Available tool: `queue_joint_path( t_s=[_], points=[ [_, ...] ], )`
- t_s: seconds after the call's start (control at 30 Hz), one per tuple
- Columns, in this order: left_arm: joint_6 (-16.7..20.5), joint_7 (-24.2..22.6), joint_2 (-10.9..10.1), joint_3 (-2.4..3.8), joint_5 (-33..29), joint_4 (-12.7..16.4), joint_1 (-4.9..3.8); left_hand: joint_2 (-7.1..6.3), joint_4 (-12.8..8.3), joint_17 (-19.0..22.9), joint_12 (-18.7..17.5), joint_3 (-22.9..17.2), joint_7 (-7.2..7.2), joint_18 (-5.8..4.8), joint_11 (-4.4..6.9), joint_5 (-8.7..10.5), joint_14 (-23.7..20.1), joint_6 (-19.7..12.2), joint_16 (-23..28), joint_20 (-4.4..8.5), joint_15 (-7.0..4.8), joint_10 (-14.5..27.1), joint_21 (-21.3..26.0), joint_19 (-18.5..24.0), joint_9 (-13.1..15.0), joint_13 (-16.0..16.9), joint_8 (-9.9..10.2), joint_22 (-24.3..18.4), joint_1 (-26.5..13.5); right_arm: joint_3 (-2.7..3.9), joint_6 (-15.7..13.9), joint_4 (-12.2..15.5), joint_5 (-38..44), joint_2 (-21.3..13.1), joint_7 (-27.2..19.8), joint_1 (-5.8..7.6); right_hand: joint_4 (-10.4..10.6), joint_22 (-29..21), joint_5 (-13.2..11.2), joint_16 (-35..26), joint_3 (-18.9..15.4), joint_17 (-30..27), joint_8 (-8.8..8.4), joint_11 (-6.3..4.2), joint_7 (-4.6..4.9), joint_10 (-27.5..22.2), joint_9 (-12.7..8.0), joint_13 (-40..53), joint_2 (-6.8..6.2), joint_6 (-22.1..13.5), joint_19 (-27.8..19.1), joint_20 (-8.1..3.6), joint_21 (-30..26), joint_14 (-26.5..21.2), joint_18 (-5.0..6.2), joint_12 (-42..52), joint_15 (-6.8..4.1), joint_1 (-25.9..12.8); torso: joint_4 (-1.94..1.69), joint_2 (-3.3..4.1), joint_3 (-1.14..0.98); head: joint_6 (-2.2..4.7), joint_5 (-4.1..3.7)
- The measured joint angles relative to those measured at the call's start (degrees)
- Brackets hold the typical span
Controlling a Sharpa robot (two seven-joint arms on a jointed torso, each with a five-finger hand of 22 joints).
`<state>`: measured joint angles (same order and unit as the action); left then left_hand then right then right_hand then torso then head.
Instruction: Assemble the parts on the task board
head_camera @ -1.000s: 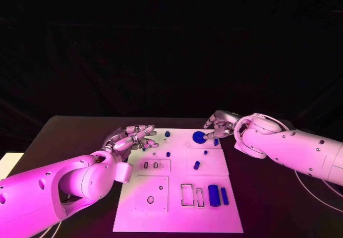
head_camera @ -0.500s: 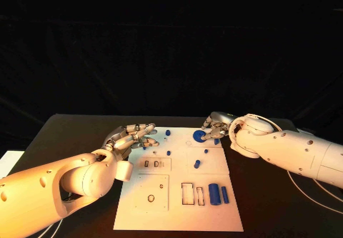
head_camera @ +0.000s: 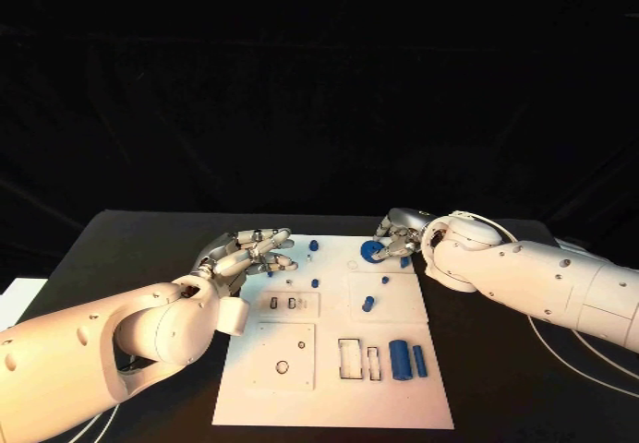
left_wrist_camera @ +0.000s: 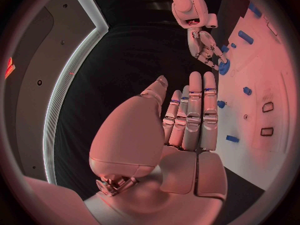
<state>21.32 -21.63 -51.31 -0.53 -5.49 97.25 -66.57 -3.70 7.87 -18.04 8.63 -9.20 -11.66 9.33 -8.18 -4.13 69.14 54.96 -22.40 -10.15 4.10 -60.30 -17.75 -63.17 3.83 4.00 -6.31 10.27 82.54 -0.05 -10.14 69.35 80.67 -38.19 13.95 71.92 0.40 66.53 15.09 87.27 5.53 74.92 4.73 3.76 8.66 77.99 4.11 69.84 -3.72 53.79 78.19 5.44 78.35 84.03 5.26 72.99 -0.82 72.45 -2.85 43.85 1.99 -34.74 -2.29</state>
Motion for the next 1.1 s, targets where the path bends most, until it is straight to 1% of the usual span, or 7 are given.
queue_joint_path(
  t_s=[0.1, 0.2, 0.4, 0.53, 0.63, 0.97, 1.1],
  points=[
    [0.0, 0.0, 0.1, 0.0, 0.0, 0.0, 0.0, 0.0, 0.0, 0.0, 0.0, 0.0, 0.0, 0.0, 0.0, 0.0, 0.0, 0.0, 0.0, 0.0, 0.0, 0.0, 0.0, 0.0, 0.0, 0.0, 0.0, 0.0, 0.0, 0.03, 0.3, -0.1, 0.1, 0.0, 0.0, -0.02, 0.0, 0.2, 0.0, 0.0, 0.0, 0.0, 0.05, -0.1, 0.18, 0.1, 0.0, 0.5, 0.31, 0.2, 0.0, 0.0, 0.3, 0.0, 0.0, 0.4, 0.0, 0.3, 0.03, 0.0, -0.01, -0.09, 0.03],
    [0.0, 0.0, 0.1, 0.0, 0.0, -0.1, 0.0, 0.0, 0.0, 0.0, 0.0, 0.0, 0.0, -0.01, 0.0, 0.0, 0.0, 0.0, 0.0, 0.0, 0.0, 0.0, 0.0, 0.0, 0.0, 0.0, 0.0, 0.0, 0.0, 0.07, 0.5, -0.1, 0.2, 0.0, 0.0, 0.01, 0.0, 0.5, -0.1, 0.2, 0.0, 0.0, 0.57, -0.21, -0.08, 0.6, 0.2, 1.6, 0.97, 1.1, 0.2, -0.17, 0.4, 0.0, 0.0, 1.3, 0.0, 1.0, 0.05, 0.0, -0.01, -0.15, 0.04],
    [-0.1, 0.0, 0.1, 0.0, 0.0, -0.1, 0.0, 0.0, 0.0, 0.0, 0.0, 0.0, 0.0, 0.0, 0.0, 0.0, 0.0, 0.0, 0.0, 0.0, 0.0, 0.0, 0.0, 0.0, 0.0, 0.0, 0.0, 0.0, 0.0, 0.12, 0.6, 0.0, 0.8, 0.0, 0.0, -0.01, -0.9, 1.3, -2.5, 0.4, 0.9, 0.0, 1.49, -0.62, -0.35, 2.1, 0.2, 4.0, 1.93, 3.2, 0.4, -0.41, 1.0, 0.0, 0.0, 3.4, 0.0, 1.9, 0.07, -0.01, -0.02, -0.28, 0.09],
    [-0.1, 0.0, 0.1, 0.0, 0.0, -0.1, 0.0, 0.0, 0.0, 0.0, 0.0, 0.0, 0.0, -0.01, 0.0, 0.0, 0.0, 0.0, 0.0, 0.0, 0.0, 0.0, 0.0, 0.0, 0.0, 0.0, 0.0, 0.0, 0.0, 0.18, 0.4, 0.3, 2.1, 0.1, -0.1, -0.1, -1.5, 2.0, -3.7, 0.4, 1.6, 0.0, 2.6, -1.03, -1.02, 3.1, 0.9, 5.1, 2.67, 5.2, 0.8, -0.41, 1.3, 0.0, 0.0, 4.8, -0.01, 2.7, 0.07, -0.01, -0.03, -0.29, 0.09],
    [-0.1, 0.0, 0.1, 0.0, 0.0, -0.1, 0.0, 0.0, 0.0, 0.0, 0.0, 0.0, 0.0, -0.01, 0.0, 0.0, 0.0, 0.0, 0.0, 0.0, 0.0, 0.0, 0.0, 0.0, 0.0, 0.0, 0.0, 0.0, 0.0, 0.17, -0.2, 0.4, 3.5, 0.2, 0.0, -0.27, -1.5, 2.5, -4.3, 0.7, 2.2, 0.0, 2.68, -1.54, -1.25, 3.6, 0.9, 5.1, 2.74, 6.2, 1.1, -0.72, 1.6, 0.1, 0.0, 5.2, -0.53, 2.8, 0.07, -0.02, -0.03, -0.31, 0.04],
    [-0.2, 0.1, 0.1, 0.0, 0.0, -0.2, 0.0, 0.0, 0.0, 0.0, 0.0, 0.0, 0.0, 0.0, 0.0, 0.0, 0.0, 0.0, 0.0, 0.0, 0.0, 0.0, 0.0, 0.0, 0.0, 0.0, 0.2, 0.0, 0.0, -0.07, -3.9, 2.6, 7.9, 0.1, 1.0, -0.92, -1.2, 3.9, -4.8, 0.7, 3.1, 0.0, 3.16, -2.16, -1.08, 4.4, 0.9, 5.1, 2.8, 6.8, 1.8, -1.44, 2.4, -0.1, 0.0, 6.1, -1.15, 2.8, 0.01, -0.02, -0.02, -0.26, -0.04],
    [-0.2, 0.1, 0.1, 0.0, 0.0, -0.2, 0.0, 0.0, 0.0, 0.0, 0.0, 0.0, 0.0, -0.01, 0.0, 0.0, 0.0, 0.0, 0.0, 0.0, 0.0, 0.0, 0.0, 0.0, 0.0, 0.0, 0.2, 0.0, 0.0, -0.09, -5.3, 4.4, 8.7, -0.2, 1.4, -1.0, -1.0, 4.1, -5.0, 0.9, 3.3, 0.0, 3.16, -2.26, -1.1, 4.5, 0.9, 5.1, 2.85, 6.9, 1.8, -1.44, 2.6, -0.1, -0.84, 6.1, -1.15, 2.8, -0.02, -0.03, -0.01, -0.2, 0.05]
  ],
)
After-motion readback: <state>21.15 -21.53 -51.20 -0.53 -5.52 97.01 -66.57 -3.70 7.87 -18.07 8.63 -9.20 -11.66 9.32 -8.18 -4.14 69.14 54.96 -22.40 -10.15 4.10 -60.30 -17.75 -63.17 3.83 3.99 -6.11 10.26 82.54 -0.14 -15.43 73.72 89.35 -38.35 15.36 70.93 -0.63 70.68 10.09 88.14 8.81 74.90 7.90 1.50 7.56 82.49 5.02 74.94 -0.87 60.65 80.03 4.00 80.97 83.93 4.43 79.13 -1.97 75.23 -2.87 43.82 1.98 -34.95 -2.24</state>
